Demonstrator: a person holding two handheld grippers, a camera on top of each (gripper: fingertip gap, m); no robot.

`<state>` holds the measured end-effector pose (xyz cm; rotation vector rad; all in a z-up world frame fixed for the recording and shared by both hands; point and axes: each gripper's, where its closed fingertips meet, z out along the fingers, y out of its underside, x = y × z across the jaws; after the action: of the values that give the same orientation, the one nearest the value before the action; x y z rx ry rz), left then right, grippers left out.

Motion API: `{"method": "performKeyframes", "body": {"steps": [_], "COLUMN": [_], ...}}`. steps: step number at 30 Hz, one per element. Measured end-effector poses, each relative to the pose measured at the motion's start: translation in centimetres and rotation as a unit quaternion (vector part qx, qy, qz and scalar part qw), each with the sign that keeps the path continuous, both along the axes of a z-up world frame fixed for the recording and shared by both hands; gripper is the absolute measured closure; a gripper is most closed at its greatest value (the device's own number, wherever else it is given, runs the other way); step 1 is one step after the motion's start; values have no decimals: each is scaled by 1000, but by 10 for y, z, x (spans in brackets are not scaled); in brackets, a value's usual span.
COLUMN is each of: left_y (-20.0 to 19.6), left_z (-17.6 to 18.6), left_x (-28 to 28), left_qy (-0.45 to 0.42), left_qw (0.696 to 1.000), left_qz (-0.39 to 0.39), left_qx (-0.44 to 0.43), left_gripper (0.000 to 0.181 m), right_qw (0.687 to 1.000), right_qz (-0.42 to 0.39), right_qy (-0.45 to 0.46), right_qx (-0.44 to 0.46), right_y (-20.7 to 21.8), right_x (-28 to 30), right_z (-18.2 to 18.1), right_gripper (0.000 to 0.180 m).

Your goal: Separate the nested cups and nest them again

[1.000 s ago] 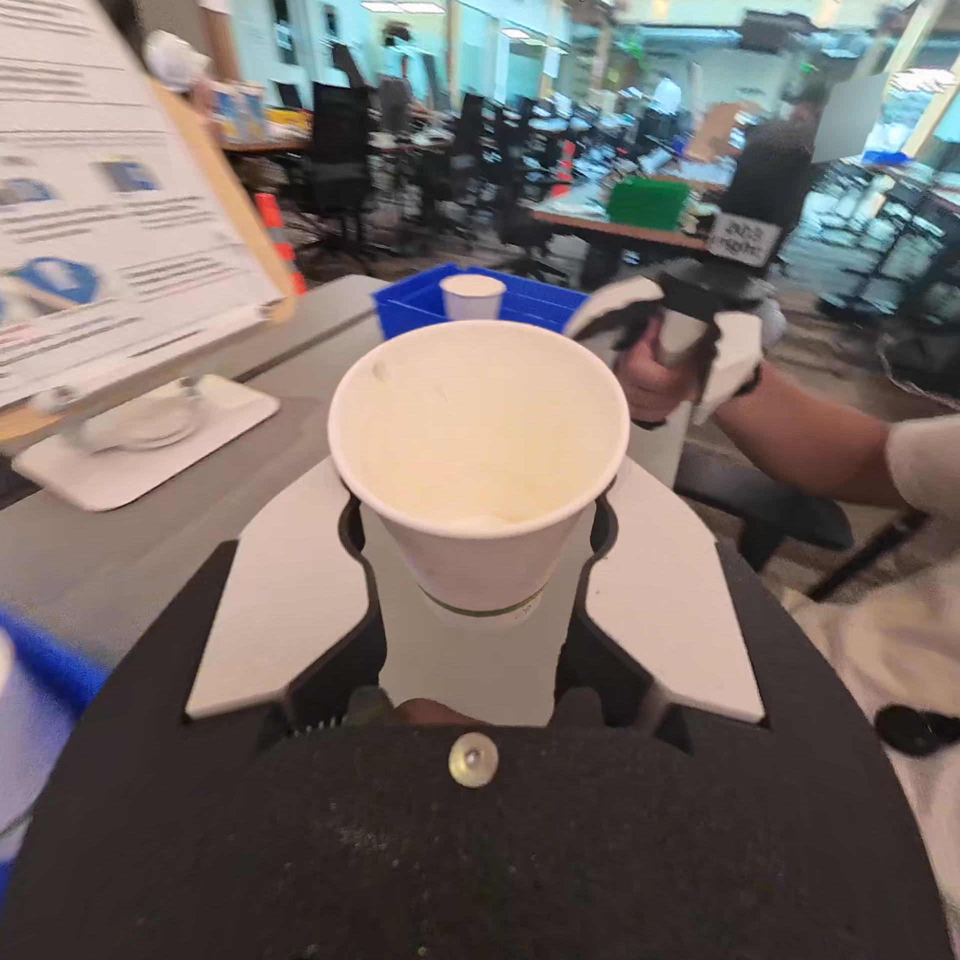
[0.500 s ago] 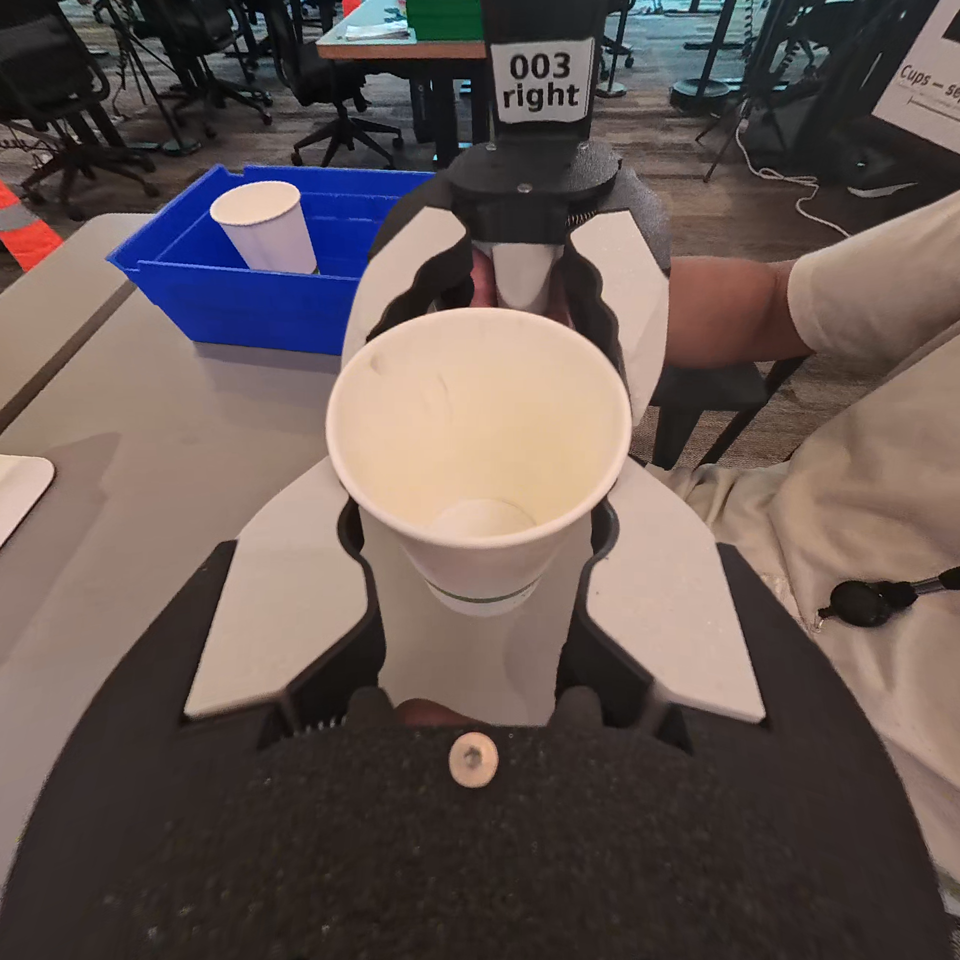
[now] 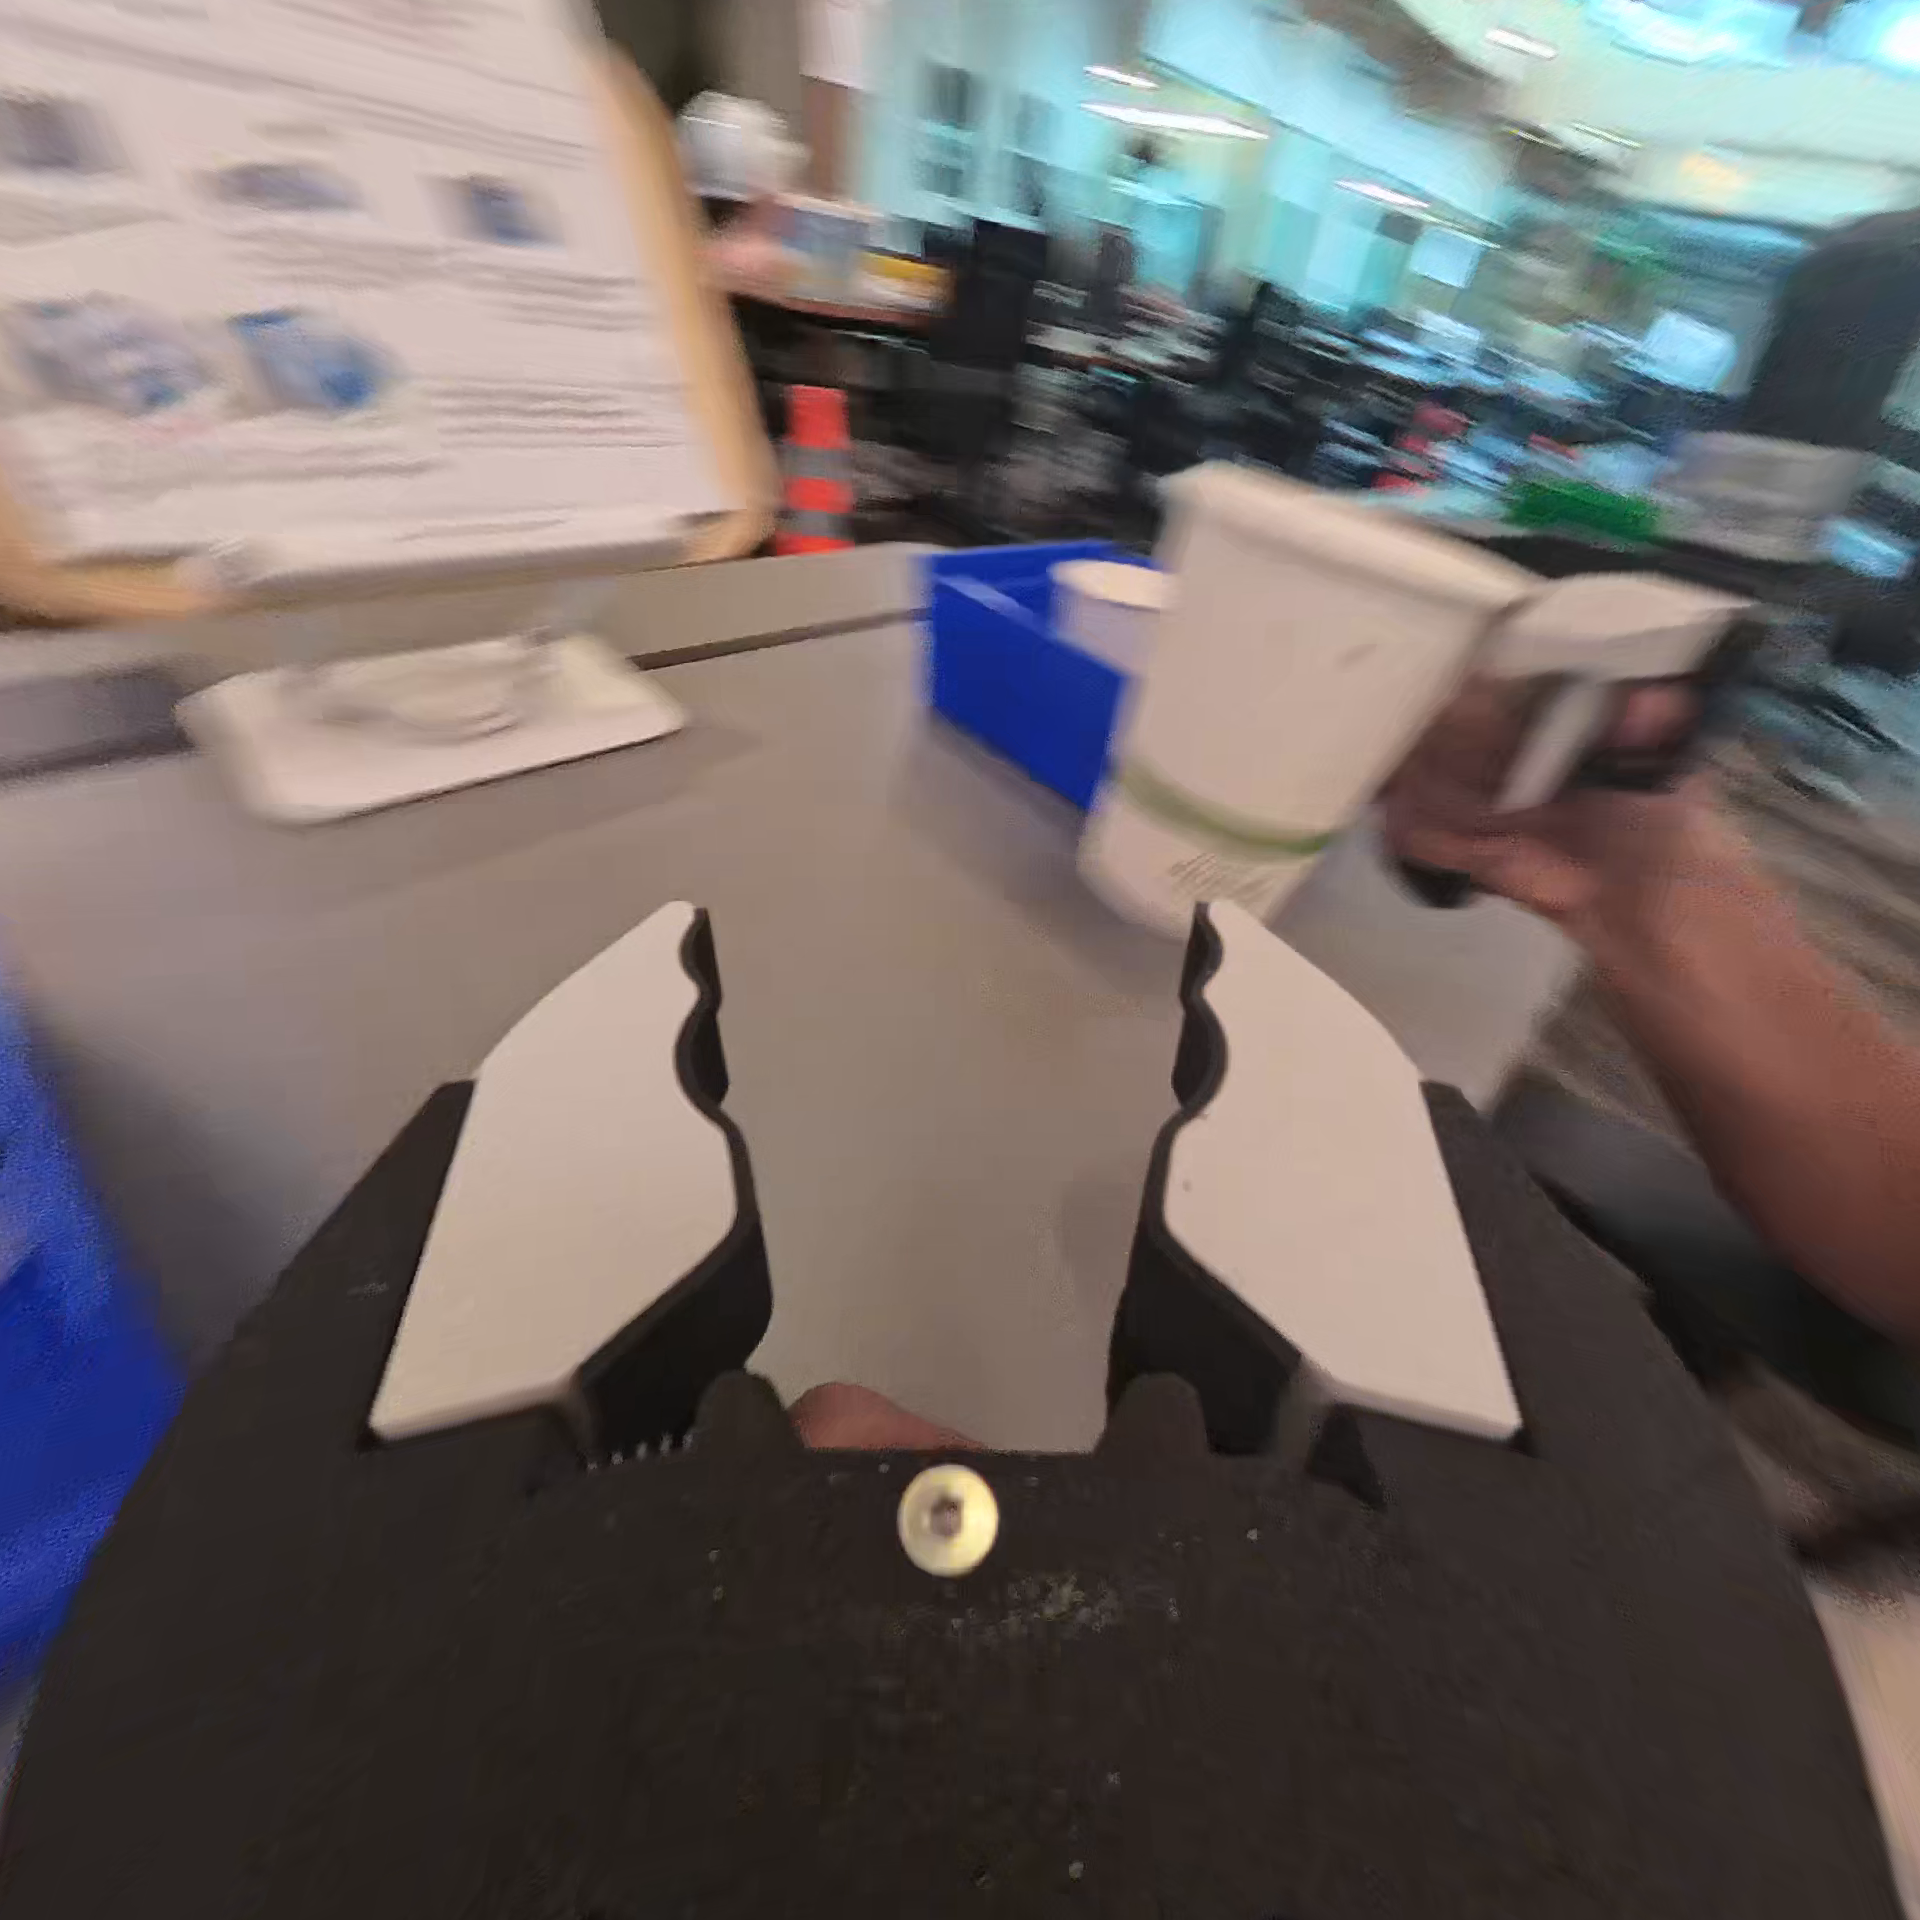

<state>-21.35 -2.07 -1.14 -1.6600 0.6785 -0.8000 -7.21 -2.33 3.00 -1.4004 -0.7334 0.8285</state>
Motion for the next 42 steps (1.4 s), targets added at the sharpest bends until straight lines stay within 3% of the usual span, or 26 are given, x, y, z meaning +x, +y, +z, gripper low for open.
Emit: {"method": "performKeyframes", "body": {"steps": [2,5,7,12,22,42], "left_y": [12,11,9,8,7,5], "left_z": [-25,-45,-57,-67,-66,-89], "left_x": [-38,-66,-68,-57,-59,-41], "left_qy": [-8,26,51,64,74,116], "left_qw": [988,969,967,973,973,976], "left_qz": [151,243,245,219,217,184], "left_qx": [-7,34,42,27,32,17], "left_gripper": [100,105,110,109,110,111], "right_qw": [995,955,913,845,815,814], "right_qz": [-98,-294,-404,-532,-575,-552], "right_qy": [6,7,2,-53,-42,-79], "right_qx": [24,47,48,-2,-61,-162], "right_y": [14,42,59,119,192,187], "right_x": [42,124,176,251,296,294], "right_z": [22,52,61,36,-14,-88], "right_gripper": [92,92,92,92,92,91]}}
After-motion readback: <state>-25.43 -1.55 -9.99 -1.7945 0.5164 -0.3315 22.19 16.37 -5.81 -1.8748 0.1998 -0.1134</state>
